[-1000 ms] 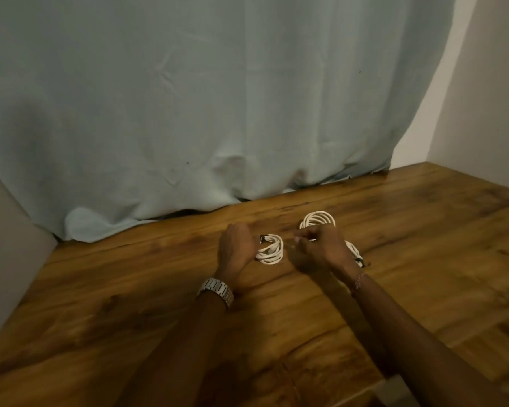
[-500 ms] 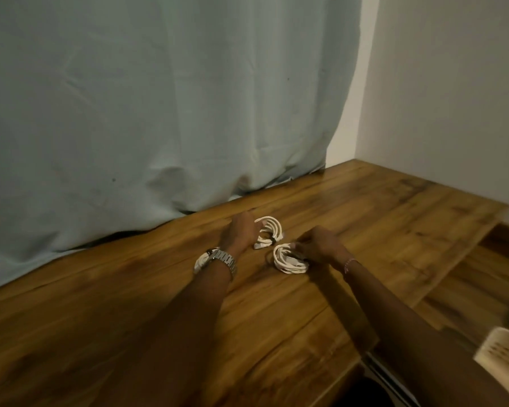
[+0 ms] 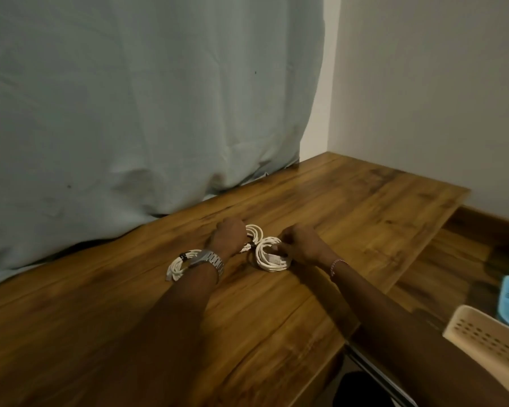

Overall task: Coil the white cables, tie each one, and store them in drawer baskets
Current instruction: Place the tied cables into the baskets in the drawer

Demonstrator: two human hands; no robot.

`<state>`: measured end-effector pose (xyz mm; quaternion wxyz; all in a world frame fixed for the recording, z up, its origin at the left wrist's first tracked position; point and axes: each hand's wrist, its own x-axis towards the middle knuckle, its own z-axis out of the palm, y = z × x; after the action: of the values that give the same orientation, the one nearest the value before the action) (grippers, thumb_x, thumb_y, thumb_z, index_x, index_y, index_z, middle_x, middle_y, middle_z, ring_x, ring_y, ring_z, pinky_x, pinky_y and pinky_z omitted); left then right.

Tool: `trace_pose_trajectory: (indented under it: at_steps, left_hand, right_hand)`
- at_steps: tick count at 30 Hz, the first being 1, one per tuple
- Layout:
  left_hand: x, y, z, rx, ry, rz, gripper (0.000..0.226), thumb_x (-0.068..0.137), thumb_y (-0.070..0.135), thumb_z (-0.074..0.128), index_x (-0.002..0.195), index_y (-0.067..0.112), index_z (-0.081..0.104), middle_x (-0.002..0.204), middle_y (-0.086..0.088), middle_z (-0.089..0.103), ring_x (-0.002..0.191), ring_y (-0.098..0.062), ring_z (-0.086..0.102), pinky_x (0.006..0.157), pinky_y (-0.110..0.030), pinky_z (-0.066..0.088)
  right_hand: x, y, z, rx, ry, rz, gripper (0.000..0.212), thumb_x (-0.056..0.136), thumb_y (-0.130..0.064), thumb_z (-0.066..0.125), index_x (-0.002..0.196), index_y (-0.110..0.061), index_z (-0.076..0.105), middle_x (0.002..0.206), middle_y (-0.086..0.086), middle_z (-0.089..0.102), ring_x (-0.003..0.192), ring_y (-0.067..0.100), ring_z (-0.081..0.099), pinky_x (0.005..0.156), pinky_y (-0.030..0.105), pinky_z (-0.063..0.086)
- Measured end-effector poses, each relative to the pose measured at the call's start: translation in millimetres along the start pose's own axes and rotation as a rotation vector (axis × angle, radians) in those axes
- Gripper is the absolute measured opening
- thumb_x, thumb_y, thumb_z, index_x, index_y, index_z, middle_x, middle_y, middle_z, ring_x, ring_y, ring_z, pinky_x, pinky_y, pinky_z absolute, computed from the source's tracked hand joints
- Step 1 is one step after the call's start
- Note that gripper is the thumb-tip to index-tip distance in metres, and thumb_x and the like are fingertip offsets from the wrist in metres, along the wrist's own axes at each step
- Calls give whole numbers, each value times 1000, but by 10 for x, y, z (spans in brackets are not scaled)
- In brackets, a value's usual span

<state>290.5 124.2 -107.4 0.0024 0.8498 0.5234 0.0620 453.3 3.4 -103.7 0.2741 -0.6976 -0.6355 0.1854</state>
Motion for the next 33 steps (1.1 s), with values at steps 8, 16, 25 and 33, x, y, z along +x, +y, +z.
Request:
trace_pose_trajectory:
  at_steps: [8, 16, 25, 33]
  left_hand:
    - [10, 35, -148, -196, -79, -22, 25, 96, 23, 66, 101, -1, 68, 108, -21, 70, 98, -33, 66, 71, -37, 45]
    - [-37, 257, -506, -1214, -337, -119, 26, 78, -1, 80, 96, 3, 63, 84, -14, 74, 69, -23, 73, 53, -29, 57]
    - [-150, 1109, -585, -1478, -579, -47, 39, 72, -3, 76, 110, -6, 69, 107, -21, 73, 96, -29, 73, 74, -35, 63]
    - [-253, 2340, -454, -1453, -577, 57, 41, 72, 2, 80, 110, -8, 69, 104, -23, 73, 91, -29, 72, 80, -39, 62]
  right_hand:
    - [-267, 76, -246, 591, 90, 88, 33, 80, -11, 84, 99, -1, 59, 96, 20, 75, 84, 27, 76, 75, 37, 63]
    - [-579, 121, -664, 797, 169, 59, 27, 82, 0, 79, 101, 3, 60, 95, 27, 73, 81, 28, 75, 72, 36, 63]
    - [-1137, 547, -1231, 929, 424, 206, 24, 80, 0, 80, 79, -11, 59, 86, 16, 72, 77, 25, 73, 76, 41, 63]
    - [-1986, 1180, -1936, 810, 693, 305, 19, 83, -4, 80, 93, -1, 64, 98, 28, 71, 84, 29, 75, 72, 36, 63]
